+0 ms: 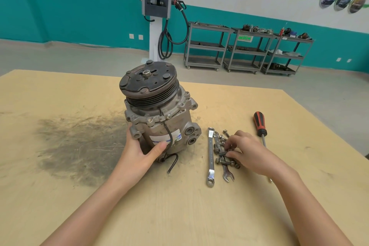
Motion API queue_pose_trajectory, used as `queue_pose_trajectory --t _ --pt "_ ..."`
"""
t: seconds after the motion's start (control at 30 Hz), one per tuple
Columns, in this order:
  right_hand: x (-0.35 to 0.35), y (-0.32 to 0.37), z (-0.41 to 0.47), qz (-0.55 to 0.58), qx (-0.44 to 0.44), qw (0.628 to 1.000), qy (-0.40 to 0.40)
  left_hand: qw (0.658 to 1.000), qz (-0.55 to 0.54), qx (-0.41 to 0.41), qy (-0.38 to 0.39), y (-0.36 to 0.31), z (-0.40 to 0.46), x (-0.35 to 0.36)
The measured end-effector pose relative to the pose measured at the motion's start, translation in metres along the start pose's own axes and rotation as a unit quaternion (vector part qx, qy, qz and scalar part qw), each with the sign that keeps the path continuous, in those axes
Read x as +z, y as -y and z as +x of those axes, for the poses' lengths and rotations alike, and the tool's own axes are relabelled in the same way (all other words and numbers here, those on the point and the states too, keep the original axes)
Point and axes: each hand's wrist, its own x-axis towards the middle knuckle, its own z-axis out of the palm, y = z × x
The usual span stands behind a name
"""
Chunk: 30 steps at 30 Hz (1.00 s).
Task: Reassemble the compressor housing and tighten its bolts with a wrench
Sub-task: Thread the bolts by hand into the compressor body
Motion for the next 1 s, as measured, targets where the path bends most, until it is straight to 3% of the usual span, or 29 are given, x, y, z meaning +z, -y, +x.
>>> queue_pose_trajectory --t 0.17,0.33,0.43,0.7,0.8,0.9,1.0 --pt "-0.003 -0.006 -0.003 0.067 -0.008 0.995 -0.079 1.0 -0.023 -0.001 -0.011 0.004 -0.002 -0.003" --pt "0.001 -0.016 0.004 0.134 0.034 0.964 -0.229 0.999 -0.032 0.003 -0.023 0.006 0.0 -0.001" --pt "0.004 -0.026 0.011 0.138 0.059 0.955 -0.255 0.999 -0.041 0.009 -0.027 0.008 0.001 0.0" --pt "0.009 -0.03 0.023 0.051 0.054 0.984 -0.164 0.998 -0.055 0.015 -0.034 0.013 0.003 0.0" --pt "-0.002 -0.026 0.014 0.075 0.003 0.987 -0.143 0.997 -0.062 0.016 -0.033 0.015 0.004 0.001" --pt "-0.009 -0.014 -0.001 0.121 -0.067 0.99 -0.032 0.997 -0.064 0.021 -0.034 0.016 0.004 0.001" --pt "-0.002 -0.006 -0.002 0.046 -0.088 0.994 0.049 0.997 -0.069 0.022 -0.034 0.015 0.003 0.001"
